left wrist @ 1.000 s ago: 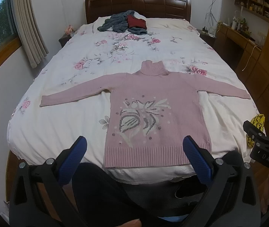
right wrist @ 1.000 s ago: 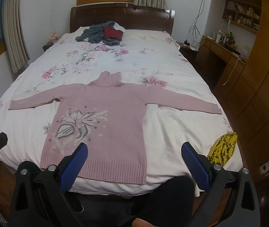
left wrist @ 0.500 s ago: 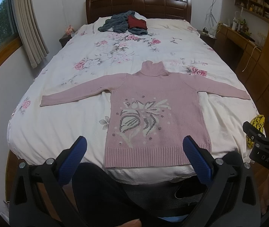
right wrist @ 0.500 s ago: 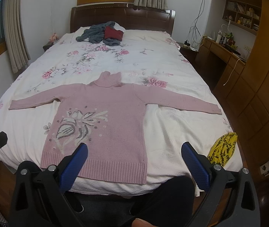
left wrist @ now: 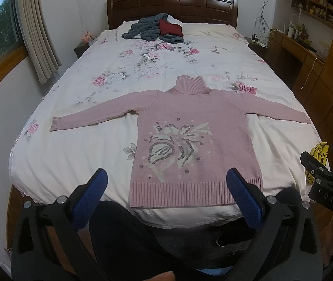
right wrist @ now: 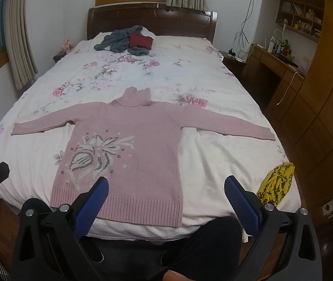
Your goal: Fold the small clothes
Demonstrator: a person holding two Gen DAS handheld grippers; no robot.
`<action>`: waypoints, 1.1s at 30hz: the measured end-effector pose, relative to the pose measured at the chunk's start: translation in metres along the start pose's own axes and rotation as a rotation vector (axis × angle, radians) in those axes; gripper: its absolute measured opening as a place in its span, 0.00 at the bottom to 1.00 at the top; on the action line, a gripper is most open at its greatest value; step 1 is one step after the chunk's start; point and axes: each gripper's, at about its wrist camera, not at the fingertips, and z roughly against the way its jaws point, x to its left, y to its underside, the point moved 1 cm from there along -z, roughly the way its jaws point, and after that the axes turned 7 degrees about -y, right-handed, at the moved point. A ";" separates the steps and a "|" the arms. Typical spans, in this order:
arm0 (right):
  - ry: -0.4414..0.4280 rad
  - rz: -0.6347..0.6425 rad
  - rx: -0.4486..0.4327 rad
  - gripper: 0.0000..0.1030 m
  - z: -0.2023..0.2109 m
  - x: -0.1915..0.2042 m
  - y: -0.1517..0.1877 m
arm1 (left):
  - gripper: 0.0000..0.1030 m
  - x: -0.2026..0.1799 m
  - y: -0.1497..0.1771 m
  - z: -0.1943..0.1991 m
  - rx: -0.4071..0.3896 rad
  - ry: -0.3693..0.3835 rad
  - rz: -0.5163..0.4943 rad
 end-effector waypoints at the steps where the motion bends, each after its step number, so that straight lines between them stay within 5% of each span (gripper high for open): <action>1: 0.000 0.000 0.001 0.96 0.000 0.000 0.000 | 0.97 0.000 0.000 0.000 0.000 0.001 0.001; 33: 0.006 -0.009 0.006 0.96 -0.006 -0.009 0.007 | 0.97 -0.003 0.008 -0.007 0.014 0.004 0.000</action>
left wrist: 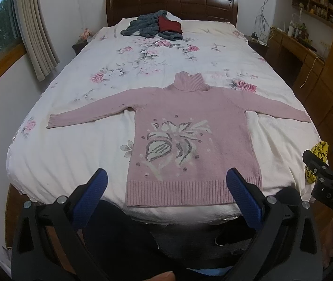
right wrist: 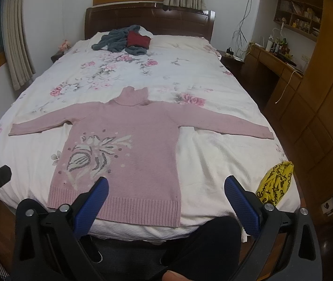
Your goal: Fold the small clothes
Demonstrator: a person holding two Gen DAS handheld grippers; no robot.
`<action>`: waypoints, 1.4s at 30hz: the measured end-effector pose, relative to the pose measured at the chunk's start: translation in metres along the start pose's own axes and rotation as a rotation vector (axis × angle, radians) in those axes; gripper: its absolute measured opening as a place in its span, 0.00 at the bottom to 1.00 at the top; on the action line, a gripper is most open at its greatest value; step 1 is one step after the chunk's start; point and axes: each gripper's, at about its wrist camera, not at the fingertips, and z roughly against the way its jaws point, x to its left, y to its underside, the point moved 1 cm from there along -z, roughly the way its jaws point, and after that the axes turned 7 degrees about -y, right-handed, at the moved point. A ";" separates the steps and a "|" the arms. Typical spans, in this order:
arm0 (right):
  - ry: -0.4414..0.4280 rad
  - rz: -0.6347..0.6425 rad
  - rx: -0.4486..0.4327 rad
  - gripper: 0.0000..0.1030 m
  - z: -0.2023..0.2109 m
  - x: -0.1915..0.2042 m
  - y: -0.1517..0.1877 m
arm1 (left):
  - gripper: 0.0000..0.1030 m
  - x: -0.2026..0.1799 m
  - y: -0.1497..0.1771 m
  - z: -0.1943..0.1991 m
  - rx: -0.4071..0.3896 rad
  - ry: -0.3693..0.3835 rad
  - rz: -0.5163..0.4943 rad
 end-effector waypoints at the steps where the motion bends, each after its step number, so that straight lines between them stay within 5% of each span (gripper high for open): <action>1: 0.001 0.001 0.002 0.96 -0.001 0.000 0.000 | 0.97 -0.001 -0.001 -0.001 0.002 0.001 0.002; 9: 0.002 0.001 -0.004 0.96 -0.002 -0.002 0.000 | 0.97 -0.004 -0.003 -0.015 0.019 0.000 0.010; 14: -0.085 0.039 -0.109 0.96 -0.010 -0.012 -0.002 | 0.97 -0.016 0.003 -0.024 -0.150 0.063 -0.063; 22: -0.045 -0.100 -0.075 0.95 -0.078 -0.109 -0.029 | 0.97 -0.045 -0.016 -0.060 -0.140 0.162 -0.060; 32: -0.214 -0.759 0.081 0.62 -0.199 -0.344 -0.021 | 0.97 -0.056 -0.050 -0.096 -0.136 0.275 0.060; 35: -0.250 -0.899 0.067 0.50 -0.231 -0.401 -0.012 | 0.97 -0.060 -0.056 -0.115 -0.102 0.298 0.083; 42: -0.382 -1.276 -0.065 0.43 -0.300 -0.519 0.005 | 0.97 -0.071 -0.068 -0.160 -0.026 0.275 0.086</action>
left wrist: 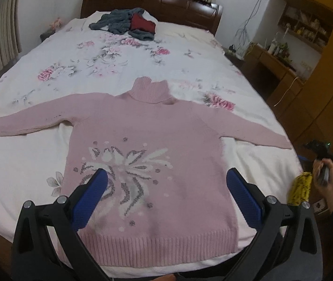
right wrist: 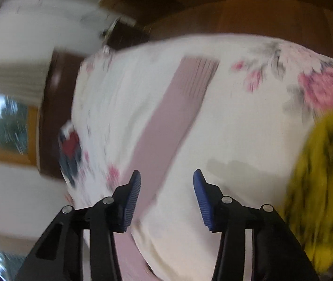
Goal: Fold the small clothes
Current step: 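Grasp the cuff of the pink sweater sleeve with the right gripper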
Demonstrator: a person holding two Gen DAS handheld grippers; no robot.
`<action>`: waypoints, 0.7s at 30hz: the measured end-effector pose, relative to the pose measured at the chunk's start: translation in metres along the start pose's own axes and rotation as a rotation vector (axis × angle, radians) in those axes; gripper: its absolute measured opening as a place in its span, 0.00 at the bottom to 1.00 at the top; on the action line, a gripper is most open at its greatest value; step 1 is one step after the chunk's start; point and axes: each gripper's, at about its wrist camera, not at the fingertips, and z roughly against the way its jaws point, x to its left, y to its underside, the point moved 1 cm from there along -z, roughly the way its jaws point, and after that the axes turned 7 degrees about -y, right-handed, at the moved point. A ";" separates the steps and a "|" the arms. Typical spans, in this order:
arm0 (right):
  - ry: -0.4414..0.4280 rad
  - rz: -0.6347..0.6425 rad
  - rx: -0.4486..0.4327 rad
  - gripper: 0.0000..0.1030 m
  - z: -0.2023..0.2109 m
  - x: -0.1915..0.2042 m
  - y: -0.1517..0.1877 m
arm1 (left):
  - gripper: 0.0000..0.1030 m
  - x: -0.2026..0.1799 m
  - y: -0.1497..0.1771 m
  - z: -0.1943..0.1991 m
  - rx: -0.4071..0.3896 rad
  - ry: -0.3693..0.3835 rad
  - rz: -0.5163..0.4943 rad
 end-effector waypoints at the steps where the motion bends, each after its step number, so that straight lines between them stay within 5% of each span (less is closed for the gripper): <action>1: -0.019 -0.031 -0.020 0.40 -0.005 -0.004 -0.013 | 0.97 -0.001 -0.001 -0.006 0.007 0.005 -0.007; 14: 0.066 -0.138 -0.083 0.39 -0.079 -0.042 -0.090 | 0.97 -0.002 -0.017 -0.055 0.028 0.055 0.110; 21: 0.122 -0.090 -0.092 0.39 -0.099 -0.037 -0.100 | 0.97 0.016 -0.016 -0.094 0.143 0.141 0.231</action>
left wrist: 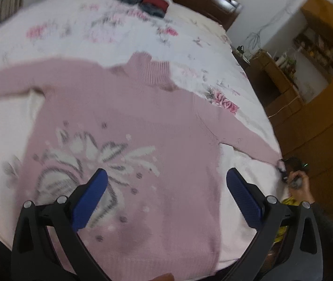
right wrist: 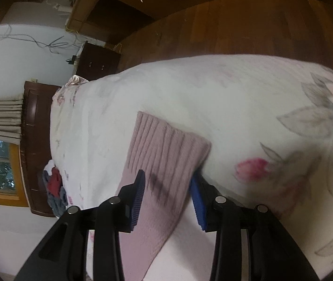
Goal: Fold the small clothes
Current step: 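Grasp the cuff of the pink sweater sleeve with the right gripper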
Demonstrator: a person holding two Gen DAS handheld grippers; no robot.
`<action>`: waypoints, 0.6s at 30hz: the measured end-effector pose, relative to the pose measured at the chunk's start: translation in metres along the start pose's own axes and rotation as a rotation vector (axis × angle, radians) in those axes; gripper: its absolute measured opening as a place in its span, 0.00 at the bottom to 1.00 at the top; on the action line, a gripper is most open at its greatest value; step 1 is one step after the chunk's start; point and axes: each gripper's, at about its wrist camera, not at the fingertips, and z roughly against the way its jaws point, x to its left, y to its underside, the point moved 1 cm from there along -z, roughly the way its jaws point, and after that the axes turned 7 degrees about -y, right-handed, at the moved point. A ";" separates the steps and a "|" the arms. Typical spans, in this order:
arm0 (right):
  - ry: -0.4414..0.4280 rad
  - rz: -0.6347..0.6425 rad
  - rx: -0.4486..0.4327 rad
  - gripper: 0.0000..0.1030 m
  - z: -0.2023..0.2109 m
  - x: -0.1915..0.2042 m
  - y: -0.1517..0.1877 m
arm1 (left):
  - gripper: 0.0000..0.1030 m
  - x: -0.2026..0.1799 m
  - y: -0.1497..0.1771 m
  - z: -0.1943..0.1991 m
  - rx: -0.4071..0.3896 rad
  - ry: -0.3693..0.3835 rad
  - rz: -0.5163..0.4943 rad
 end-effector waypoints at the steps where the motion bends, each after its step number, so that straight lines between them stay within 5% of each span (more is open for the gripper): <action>1: 0.005 0.010 -0.003 0.37 -0.002 0.003 0.000 | 0.97 0.003 0.002 -0.003 0.009 0.002 0.012; 3: 0.019 0.040 0.002 0.19 -0.001 0.003 0.001 | 0.97 0.007 0.002 -0.009 0.026 -0.008 0.019; 5: 0.021 0.076 -0.011 0.11 0.004 0.014 0.007 | 0.97 0.012 0.002 -0.010 0.034 -0.008 0.019; 11: -0.023 0.348 -0.021 0.08 0.022 0.110 0.066 | 0.97 0.030 -0.010 -0.006 0.035 0.016 0.043; 18: -0.063 0.664 -0.006 0.08 0.031 0.229 0.194 | 0.97 0.033 -0.033 0.014 -0.044 0.053 0.024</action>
